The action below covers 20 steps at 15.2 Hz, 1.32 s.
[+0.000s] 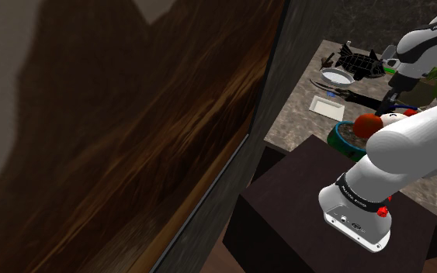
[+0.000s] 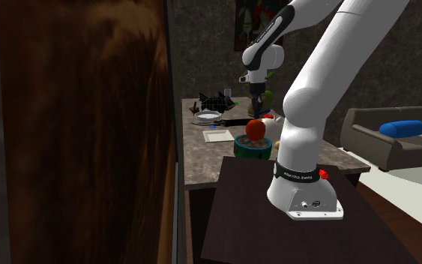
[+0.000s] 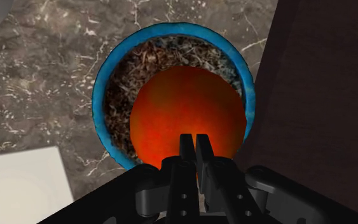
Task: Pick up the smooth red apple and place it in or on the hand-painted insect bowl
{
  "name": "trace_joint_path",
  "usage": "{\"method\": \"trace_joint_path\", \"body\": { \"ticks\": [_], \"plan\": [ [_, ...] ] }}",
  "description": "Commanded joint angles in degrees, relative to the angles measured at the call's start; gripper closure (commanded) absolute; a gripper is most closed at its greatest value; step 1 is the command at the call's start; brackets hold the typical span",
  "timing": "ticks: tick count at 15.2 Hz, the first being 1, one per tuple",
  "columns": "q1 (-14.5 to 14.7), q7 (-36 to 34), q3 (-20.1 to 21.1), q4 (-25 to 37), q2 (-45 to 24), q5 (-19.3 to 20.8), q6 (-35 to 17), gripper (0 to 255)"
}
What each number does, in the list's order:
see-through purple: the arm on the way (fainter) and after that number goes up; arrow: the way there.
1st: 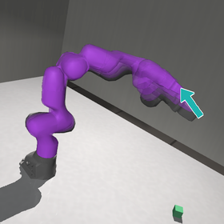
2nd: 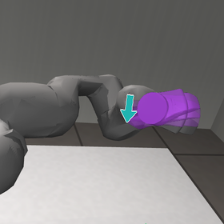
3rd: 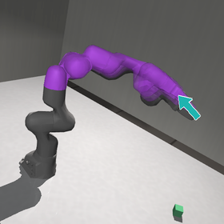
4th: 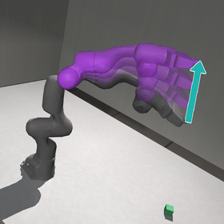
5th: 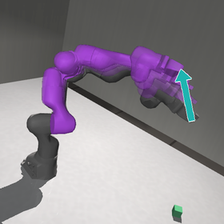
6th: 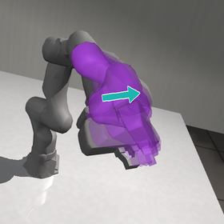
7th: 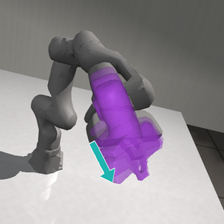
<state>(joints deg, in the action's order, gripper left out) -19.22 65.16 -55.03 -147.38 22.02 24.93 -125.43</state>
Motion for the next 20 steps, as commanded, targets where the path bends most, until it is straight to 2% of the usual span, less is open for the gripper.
{"method": "trace_joint_path", "body": {
  "ticks": [1, 2, 3, 8, 12, 20],
  "plan": [
    [0.0, 0.0, 0.0, 0.0, 0.0, 0.0, 0.0, 255],
    [0.0, 0.0, 0.0, 0.0, 0.0, 0.0, 0.0, 255],
    [0.0, 0.0, 0.0, 0.0, 0.0, 0.0, 0.0, 0],
    [0.0, 0.0, 0.0, 0.0, 0.0, 0.0, 0.0, 0],
    [-1.5, -1.0, 4.4, 4.4, 4.8, 0.0, 8.9, 0],
    [-1.5, -1.0, 4.4, 4.4, 4.7, 0.0, 8.9, 0]
  ]
}}
